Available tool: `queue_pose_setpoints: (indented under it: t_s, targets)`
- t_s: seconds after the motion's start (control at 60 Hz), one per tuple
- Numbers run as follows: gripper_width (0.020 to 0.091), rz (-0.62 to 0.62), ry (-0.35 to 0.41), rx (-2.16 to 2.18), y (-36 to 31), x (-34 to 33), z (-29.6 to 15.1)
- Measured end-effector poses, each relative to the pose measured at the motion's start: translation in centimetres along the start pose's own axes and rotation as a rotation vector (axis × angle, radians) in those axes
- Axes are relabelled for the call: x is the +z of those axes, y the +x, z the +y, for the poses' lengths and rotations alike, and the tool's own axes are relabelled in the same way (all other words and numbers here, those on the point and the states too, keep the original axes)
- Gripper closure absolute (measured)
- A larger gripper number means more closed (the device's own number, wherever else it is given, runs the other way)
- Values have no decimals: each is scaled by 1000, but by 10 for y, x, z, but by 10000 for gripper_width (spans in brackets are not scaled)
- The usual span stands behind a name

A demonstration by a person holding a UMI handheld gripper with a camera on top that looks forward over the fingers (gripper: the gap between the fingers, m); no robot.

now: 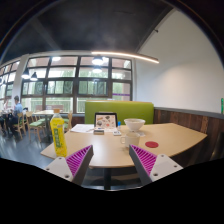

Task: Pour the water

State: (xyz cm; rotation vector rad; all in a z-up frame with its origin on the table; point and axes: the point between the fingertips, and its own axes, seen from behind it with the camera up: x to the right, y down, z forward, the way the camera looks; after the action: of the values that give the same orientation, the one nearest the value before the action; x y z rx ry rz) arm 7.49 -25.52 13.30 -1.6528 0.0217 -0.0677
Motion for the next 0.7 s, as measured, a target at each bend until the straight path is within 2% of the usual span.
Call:
queue_pose_setpoints:
  t_s: [0.233, 0.317, 0.5, 0.7]
  targets:
    - [275, -59, -1, -65, -21, 7, 4]
    - [275, -99, -3, -73, -52, -4, -1]
    - [275, -233, -20, -83, -132, 7, 24]
    - [276, -290, 32, -62, -220, 67, 21]
